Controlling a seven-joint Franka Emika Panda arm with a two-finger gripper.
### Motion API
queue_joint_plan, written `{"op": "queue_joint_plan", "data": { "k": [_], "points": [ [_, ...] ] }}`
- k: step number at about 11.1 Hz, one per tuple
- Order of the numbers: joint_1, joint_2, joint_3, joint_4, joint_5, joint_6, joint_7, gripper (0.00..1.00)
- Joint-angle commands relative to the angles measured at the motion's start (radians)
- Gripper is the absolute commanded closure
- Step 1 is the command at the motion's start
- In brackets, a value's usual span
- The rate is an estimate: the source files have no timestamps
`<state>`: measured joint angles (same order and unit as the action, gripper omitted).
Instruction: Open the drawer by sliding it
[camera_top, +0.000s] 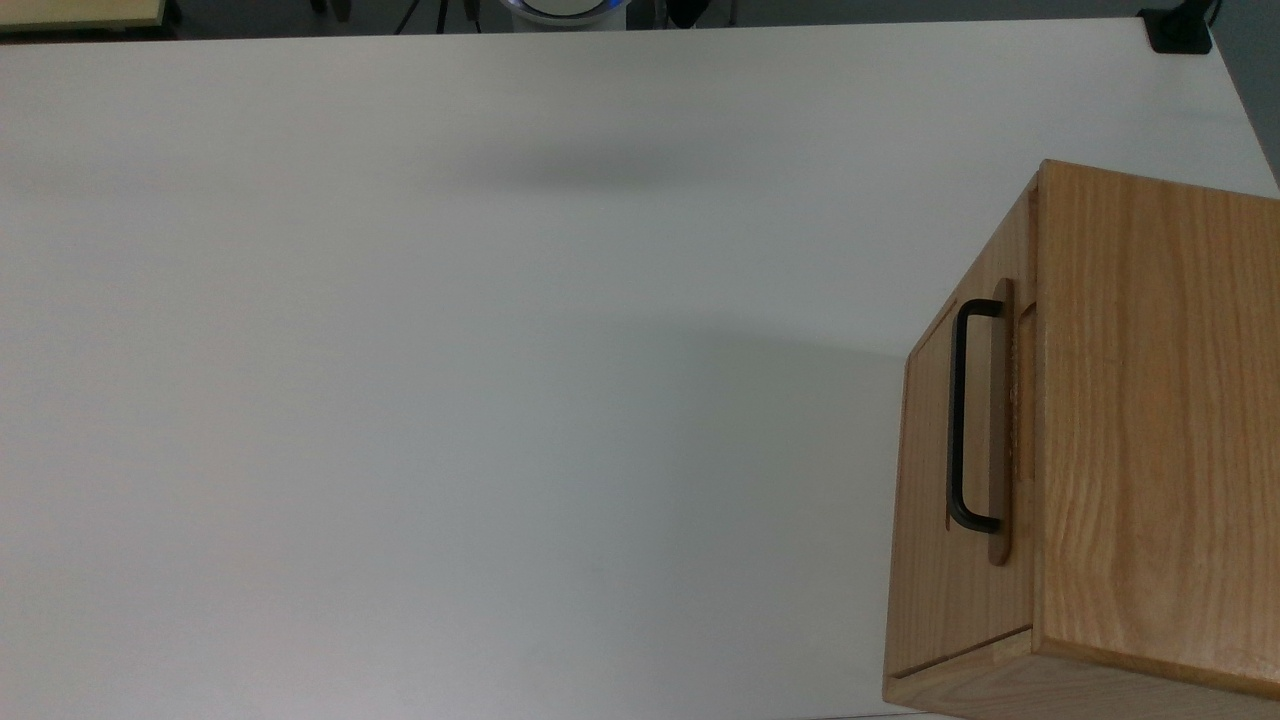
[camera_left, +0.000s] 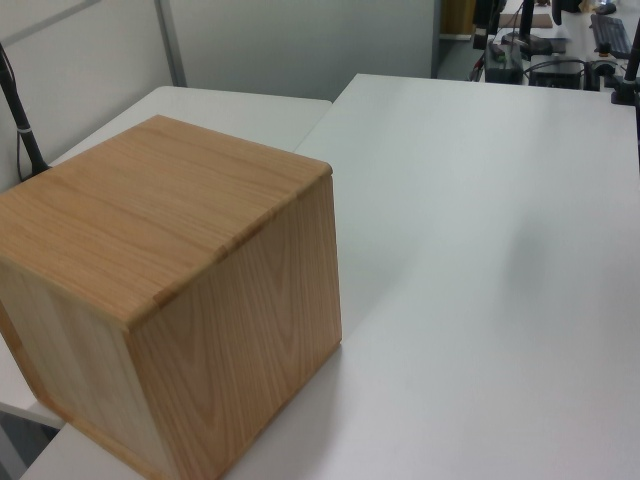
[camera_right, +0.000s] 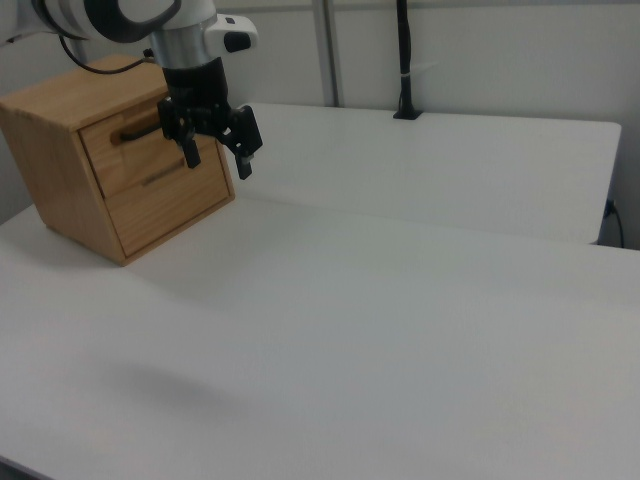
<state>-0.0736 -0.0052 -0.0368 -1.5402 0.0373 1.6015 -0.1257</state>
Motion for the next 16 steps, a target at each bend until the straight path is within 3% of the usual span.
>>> {"op": "queue_joint_plan", "data": {
  "k": [1, 9, 11, 12, 14, 16],
  "points": [
    [0.021, -0.013, 0.0, -0.032, 0.013, 0.035, 0.026, 0.0],
    [0.015, -0.012, -0.006, -0.028, 0.012, 0.035, 0.002, 0.0],
    [0.012, 0.036, -0.026, -0.006, 0.018, 0.038, -0.259, 0.0],
    [0.024, 0.072, -0.028, 0.035, 0.016, 0.044, -0.279, 0.0],
    [0.067, 0.096, -0.028, 0.048, 0.071, 0.191, -0.029, 0.0],
    [0.159, 0.149, -0.028, 0.045, 0.099, 0.364, 0.166, 0.0]
  ]
}}
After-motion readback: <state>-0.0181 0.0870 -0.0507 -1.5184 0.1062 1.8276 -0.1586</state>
